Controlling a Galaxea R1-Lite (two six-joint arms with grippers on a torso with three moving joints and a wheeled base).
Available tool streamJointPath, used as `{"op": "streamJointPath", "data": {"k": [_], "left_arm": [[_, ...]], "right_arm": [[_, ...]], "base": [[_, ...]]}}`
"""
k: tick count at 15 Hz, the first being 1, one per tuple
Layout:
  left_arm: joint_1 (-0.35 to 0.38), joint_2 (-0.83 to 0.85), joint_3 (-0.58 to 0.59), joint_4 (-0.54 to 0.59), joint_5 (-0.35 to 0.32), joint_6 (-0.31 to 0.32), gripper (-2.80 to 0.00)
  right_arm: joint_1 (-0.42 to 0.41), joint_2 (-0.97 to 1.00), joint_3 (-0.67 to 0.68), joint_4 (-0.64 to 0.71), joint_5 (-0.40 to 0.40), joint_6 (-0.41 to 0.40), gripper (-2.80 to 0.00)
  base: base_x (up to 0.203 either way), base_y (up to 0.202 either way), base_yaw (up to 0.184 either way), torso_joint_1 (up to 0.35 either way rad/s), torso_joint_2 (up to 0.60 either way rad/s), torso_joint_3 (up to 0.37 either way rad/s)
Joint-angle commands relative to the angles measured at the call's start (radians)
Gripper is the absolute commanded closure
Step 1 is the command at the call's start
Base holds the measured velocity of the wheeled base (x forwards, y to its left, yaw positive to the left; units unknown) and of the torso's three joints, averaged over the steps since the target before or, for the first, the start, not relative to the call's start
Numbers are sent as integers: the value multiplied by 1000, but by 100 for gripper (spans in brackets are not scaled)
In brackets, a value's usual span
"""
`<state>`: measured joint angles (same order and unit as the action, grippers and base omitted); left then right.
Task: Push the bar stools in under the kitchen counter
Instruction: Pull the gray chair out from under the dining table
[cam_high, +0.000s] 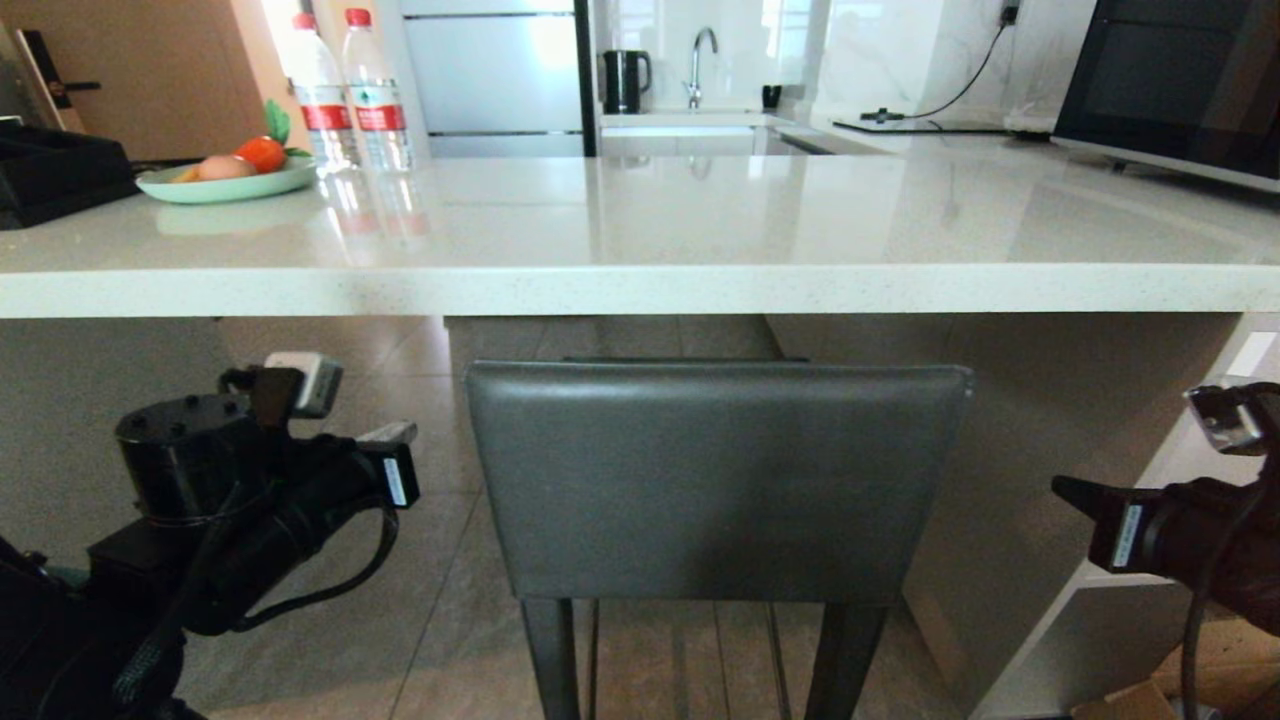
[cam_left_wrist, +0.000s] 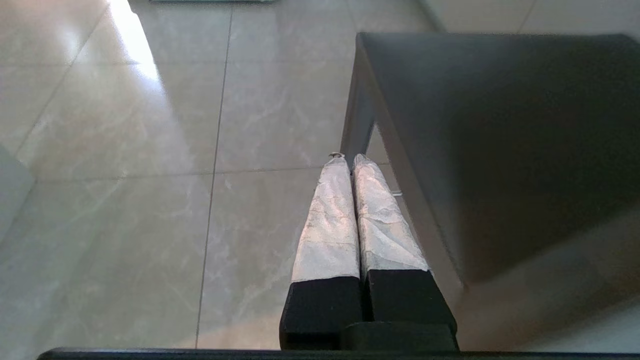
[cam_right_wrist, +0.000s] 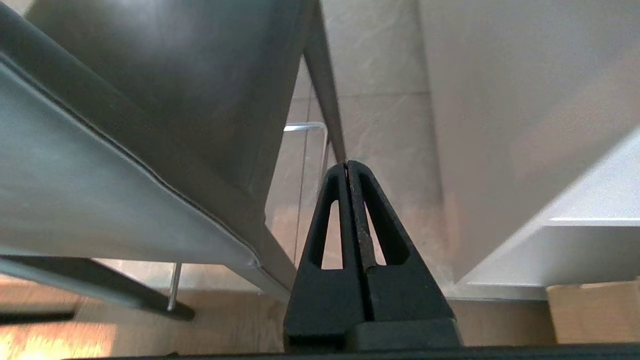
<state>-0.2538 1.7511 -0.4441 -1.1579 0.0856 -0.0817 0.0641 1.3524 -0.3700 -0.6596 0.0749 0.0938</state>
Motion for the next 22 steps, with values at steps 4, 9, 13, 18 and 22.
{"op": "streamJointPath", "data": {"k": [4, 9, 13, 18, 22], "left_arm": [[-17, 165, -61, -55, 30, 0, 0], [-32, 215, -118, -65, 31, 0, 0], [-49, 248, -156, -62, 34, 0, 0], [-62, 321, -248, -60, 86, 2, 0], [-68, 324, -251, -62, 88, 2, 0]], "right_arm": [[23, 216, 8, -151, -4, 1, 0], [27, 358, -27, -278, -27, -2, 0], [70, 458, -78, -360, -54, -6, 0], [120, 600, -159, -513, -155, -5, 0], [115, 656, -205, -520, -176, -6, 0]], "base": [[0, 0, 0, 0, 0, 0], [0, 0, 0, 0, 0, 0], [0, 0, 0, 0, 0, 0], [0, 0, 0, 0, 0, 0], [0, 0, 0, 0, 0, 0]]}}
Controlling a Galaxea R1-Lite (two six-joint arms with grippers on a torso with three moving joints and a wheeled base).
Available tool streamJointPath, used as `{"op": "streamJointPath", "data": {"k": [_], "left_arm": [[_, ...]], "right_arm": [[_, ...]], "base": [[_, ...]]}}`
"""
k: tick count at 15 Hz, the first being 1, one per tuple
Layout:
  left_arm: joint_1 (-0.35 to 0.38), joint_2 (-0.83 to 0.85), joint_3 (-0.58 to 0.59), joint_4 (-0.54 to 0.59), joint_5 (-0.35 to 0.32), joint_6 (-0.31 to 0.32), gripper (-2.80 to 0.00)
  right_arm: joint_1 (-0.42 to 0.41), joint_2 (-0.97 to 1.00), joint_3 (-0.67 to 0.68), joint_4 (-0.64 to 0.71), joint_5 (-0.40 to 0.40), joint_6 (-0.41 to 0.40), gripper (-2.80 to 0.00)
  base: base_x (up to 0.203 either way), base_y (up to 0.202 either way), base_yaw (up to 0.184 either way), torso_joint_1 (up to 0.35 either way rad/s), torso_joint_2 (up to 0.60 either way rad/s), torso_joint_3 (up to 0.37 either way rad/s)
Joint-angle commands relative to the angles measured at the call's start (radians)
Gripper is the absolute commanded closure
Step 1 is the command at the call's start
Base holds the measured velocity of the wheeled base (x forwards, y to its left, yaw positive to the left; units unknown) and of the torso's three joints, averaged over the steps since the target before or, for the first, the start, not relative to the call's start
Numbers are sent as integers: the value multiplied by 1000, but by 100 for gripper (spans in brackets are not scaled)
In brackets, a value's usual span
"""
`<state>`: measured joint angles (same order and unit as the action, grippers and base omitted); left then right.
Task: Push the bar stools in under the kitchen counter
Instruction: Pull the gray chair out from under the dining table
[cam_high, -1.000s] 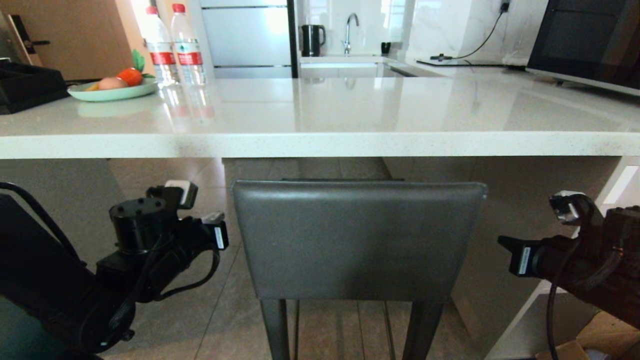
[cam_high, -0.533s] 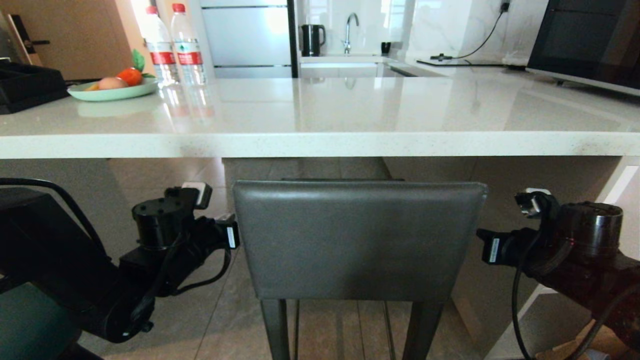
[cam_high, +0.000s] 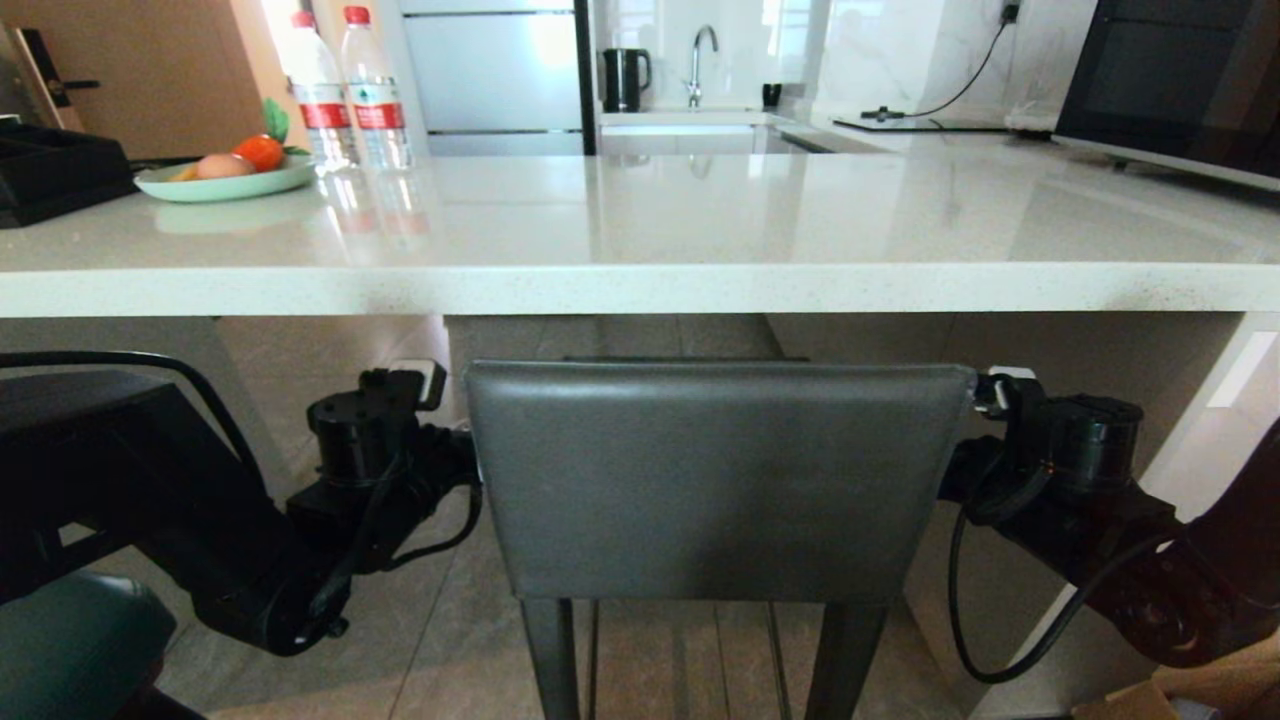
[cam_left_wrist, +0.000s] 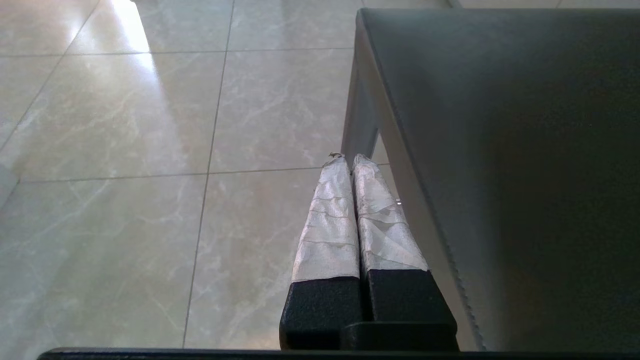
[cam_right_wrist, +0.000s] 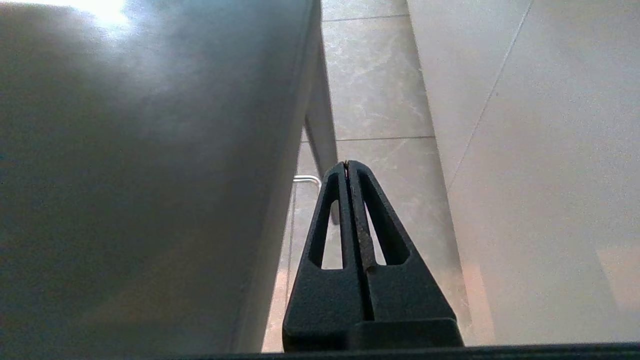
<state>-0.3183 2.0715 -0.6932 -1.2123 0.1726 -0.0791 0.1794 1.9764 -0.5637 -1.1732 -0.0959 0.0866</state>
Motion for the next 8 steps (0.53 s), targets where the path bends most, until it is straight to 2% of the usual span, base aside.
{"op": "streamJointPath", "data": {"k": [1, 3, 8], "left_arm": [[-15, 1, -2, -7, 6, -2, 0], [-39, 0, -19, -7, 41, -1, 0], [-67, -5, -8, -7, 50, -2, 0]], "right_arm": [[-1, 35, -13, -8, -5, 1, 0], [-1, 43, -38, -8, -7, 1, 0], [2, 90, -95, -6, -28, -10, 0]], "base": [[0, 0, 0, 0, 0, 0], [0, 0, 0, 0, 0, 0], [0, 0, 0, 0, 0, 0]]}}
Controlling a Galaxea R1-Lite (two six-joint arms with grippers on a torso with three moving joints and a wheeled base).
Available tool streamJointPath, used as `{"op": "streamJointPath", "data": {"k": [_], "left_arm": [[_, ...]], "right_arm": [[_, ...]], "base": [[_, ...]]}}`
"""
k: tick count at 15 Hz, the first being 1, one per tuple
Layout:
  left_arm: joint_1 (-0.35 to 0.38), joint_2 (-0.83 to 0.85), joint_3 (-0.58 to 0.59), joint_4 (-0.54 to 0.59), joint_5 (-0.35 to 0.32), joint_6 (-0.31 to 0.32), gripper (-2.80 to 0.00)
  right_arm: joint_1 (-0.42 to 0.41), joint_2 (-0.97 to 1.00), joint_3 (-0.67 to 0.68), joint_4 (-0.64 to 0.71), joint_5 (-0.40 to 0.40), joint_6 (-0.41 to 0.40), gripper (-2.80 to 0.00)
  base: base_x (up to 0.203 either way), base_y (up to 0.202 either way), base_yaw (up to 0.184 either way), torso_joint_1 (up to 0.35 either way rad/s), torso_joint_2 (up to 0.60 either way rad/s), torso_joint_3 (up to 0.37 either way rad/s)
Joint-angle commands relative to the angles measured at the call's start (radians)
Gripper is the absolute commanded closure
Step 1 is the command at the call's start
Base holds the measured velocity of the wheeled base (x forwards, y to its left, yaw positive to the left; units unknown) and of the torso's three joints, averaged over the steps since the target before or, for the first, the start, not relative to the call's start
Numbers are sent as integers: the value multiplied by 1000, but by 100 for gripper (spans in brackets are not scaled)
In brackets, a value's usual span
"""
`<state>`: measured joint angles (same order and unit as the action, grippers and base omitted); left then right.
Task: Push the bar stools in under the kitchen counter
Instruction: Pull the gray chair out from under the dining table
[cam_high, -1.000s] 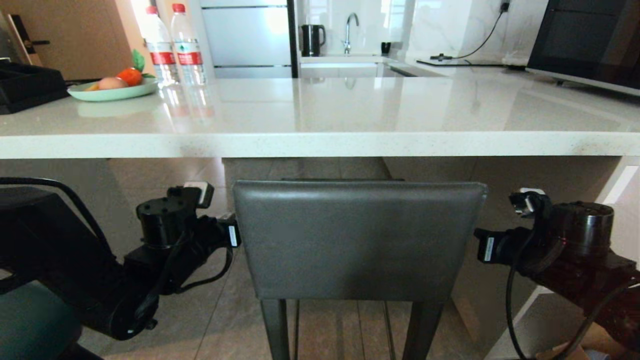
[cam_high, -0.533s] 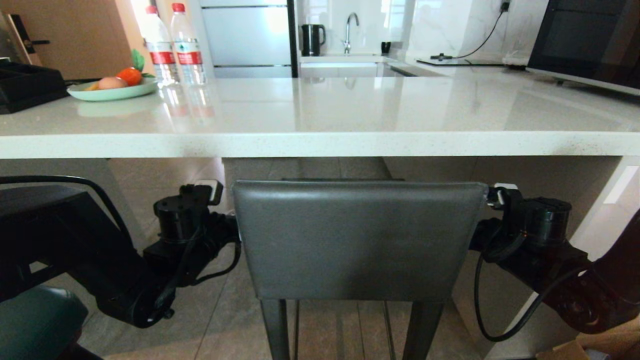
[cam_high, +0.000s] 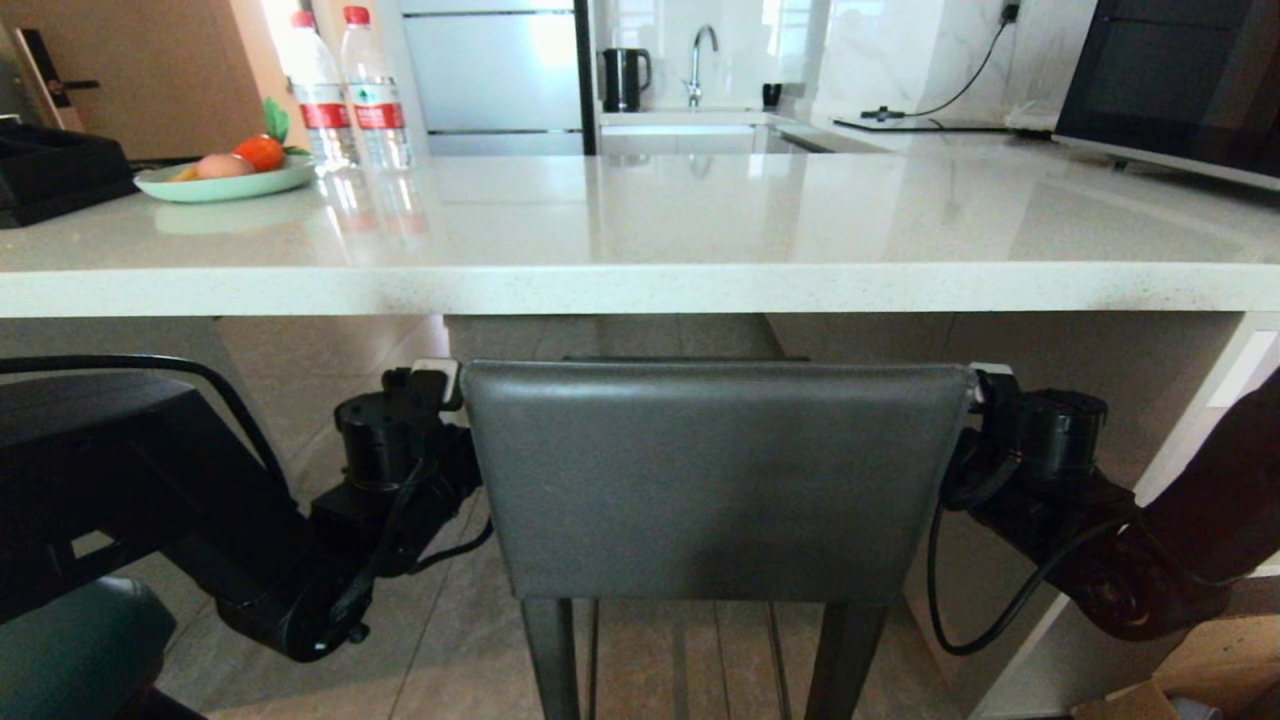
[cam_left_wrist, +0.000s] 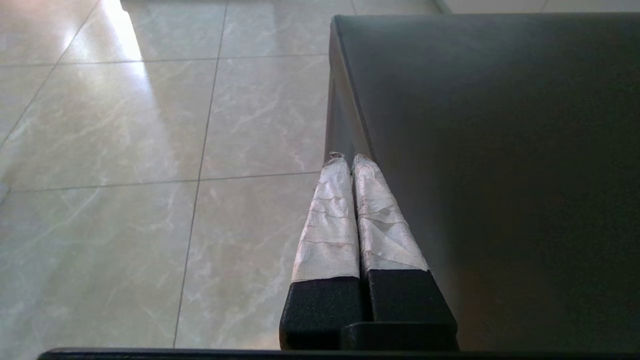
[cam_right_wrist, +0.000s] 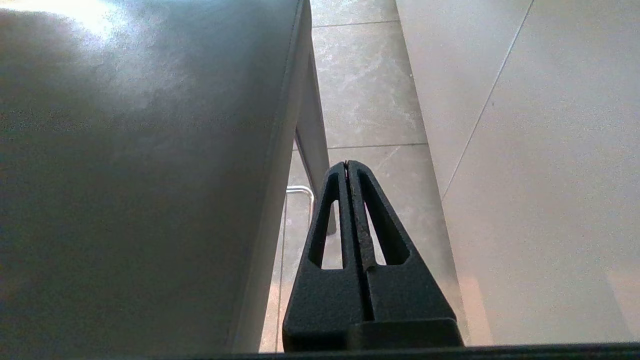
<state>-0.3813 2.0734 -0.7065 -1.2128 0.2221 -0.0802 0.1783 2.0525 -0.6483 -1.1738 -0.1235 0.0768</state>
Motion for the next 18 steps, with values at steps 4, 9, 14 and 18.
{"op": "streamJointPath", "data": {"k": [4, 9, 14, 18], "left_arm": [[-32, -25, 34, -8, 4, -3, 0], [-54, -50, 65, -10, 23, -1, 0], [-54, -39, 74, -10, 26, -1, 0], [-57, -38, 82, -10, 27, 0, 0]], "right_arm": [[22, 26, -10, -10, 1, -6, 0], [64, 0, 17, -12, -2, -6, 0], [89, -54, 93, -60, -36, -7, 0], [107, -107, 153, -61, -51, -5, 0]], "base": [[0, 0, 0, 0, 0, 0], [0, 0, 0, 0, 0, 0], [0, 0, 0, 0, 0, 0], [0, 0, 0, 0, 0, 0]]}}
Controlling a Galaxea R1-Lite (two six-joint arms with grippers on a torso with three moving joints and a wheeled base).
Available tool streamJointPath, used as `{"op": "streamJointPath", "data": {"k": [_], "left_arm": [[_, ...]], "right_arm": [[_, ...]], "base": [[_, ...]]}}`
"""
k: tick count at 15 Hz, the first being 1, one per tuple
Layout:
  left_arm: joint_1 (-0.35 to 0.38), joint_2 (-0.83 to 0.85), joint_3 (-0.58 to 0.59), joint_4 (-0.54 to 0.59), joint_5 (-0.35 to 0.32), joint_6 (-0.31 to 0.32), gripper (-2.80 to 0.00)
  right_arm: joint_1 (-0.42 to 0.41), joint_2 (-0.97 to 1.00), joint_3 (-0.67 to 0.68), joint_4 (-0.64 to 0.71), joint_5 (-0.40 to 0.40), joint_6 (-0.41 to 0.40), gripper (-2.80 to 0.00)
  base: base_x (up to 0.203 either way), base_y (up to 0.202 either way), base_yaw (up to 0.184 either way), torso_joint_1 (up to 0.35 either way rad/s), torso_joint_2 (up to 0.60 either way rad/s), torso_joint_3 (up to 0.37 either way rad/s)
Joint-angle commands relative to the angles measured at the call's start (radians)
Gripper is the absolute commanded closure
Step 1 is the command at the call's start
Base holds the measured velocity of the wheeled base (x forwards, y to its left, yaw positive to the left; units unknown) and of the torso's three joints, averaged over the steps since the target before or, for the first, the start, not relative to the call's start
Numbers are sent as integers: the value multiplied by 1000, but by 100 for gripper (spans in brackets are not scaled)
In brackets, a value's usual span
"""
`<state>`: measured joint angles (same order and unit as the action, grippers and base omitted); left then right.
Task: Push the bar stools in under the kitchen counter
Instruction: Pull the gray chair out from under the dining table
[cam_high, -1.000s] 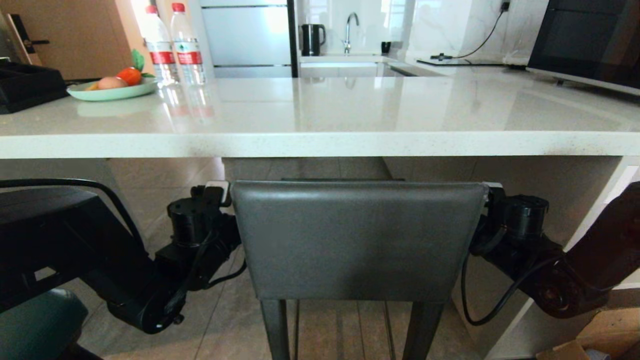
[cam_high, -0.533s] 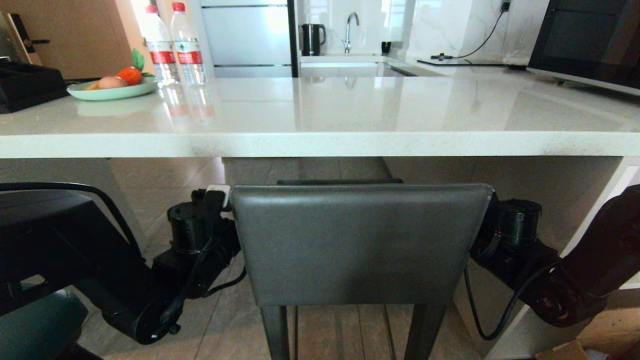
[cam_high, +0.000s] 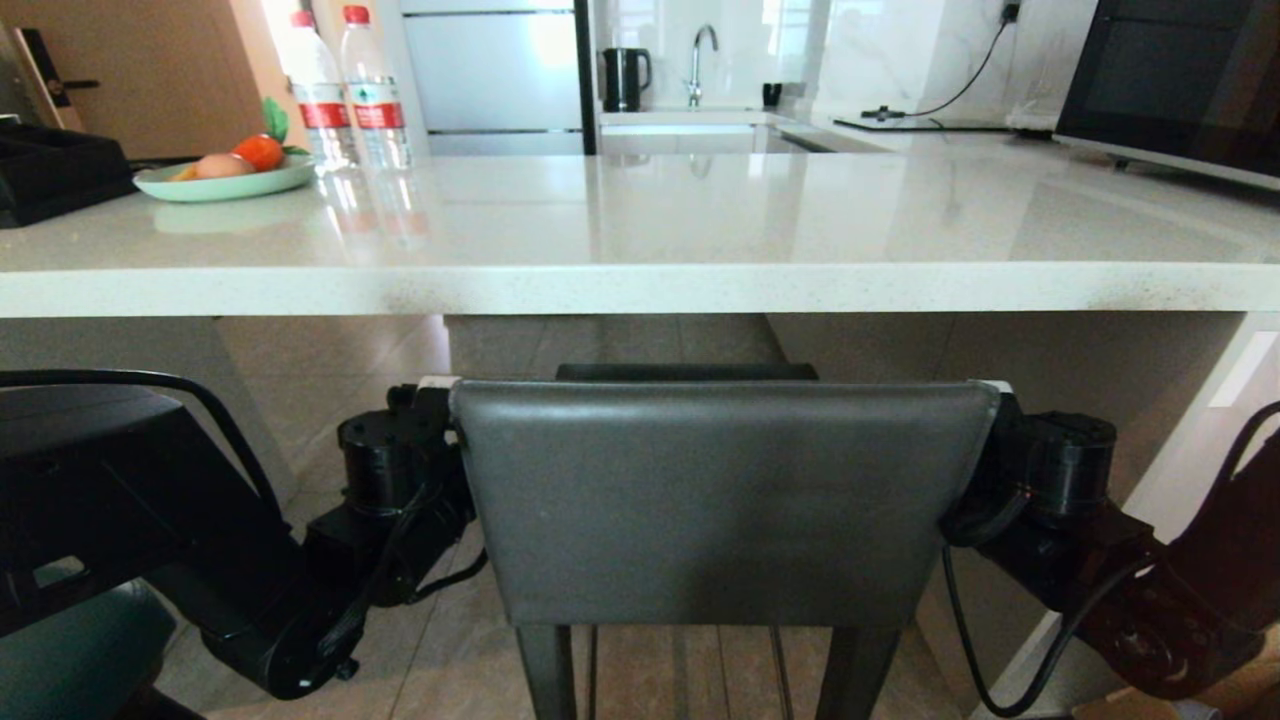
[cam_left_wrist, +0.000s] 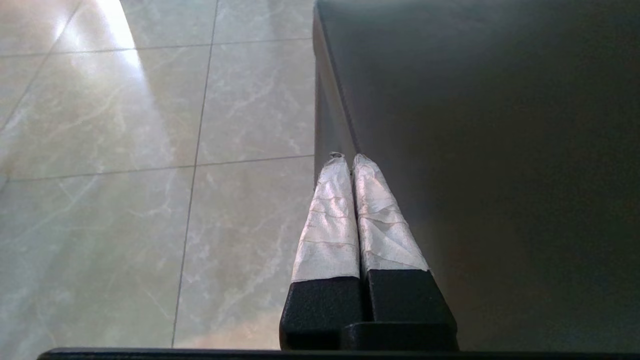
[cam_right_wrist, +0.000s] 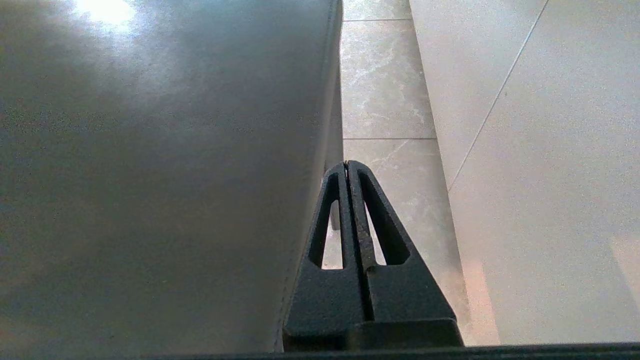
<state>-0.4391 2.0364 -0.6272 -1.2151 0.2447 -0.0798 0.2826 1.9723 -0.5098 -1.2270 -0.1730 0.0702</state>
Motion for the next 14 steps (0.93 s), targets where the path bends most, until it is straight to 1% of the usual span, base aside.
{"op": "streamJointPath", "data": {"k": [1, 3, 6, 10, 12, 14], "left_arm": [[0, -3, 5, -7, 7, 0, 0], [2, -14, 25, -8, 8, 0, 0], [1, -18, 58, -9, 10, 1, 0], [0, -19, 51, -13, 7, 1, 0], [-1, -7, 34, -37, 8, 4, 0], [-2, -5, 42, -38, 8, 12, 0]], "right_arm": [[3, -30, 25, -8, -2, 2, 0], [26, -47, 45, -8, -18, 3, 0], [26, -43, 48, -8, -25, 5, 0], [26, -38, 40, -8, -25, 5, 0], [26, -32, 40, -8, -26, 5, 0], [26, -30, 39, -8, -26, 5, 0]], "base": [[0, 0, 0, 0, 0, 0], [0, 0, 0, 0, 0, 0], [0, 0, 0, 0, 0, 0], [0, 0, 0, 0, 0, 0], [0, 0, 0, 0, 0, 0], [0, 0, 0, 0, 0, 0]]}}
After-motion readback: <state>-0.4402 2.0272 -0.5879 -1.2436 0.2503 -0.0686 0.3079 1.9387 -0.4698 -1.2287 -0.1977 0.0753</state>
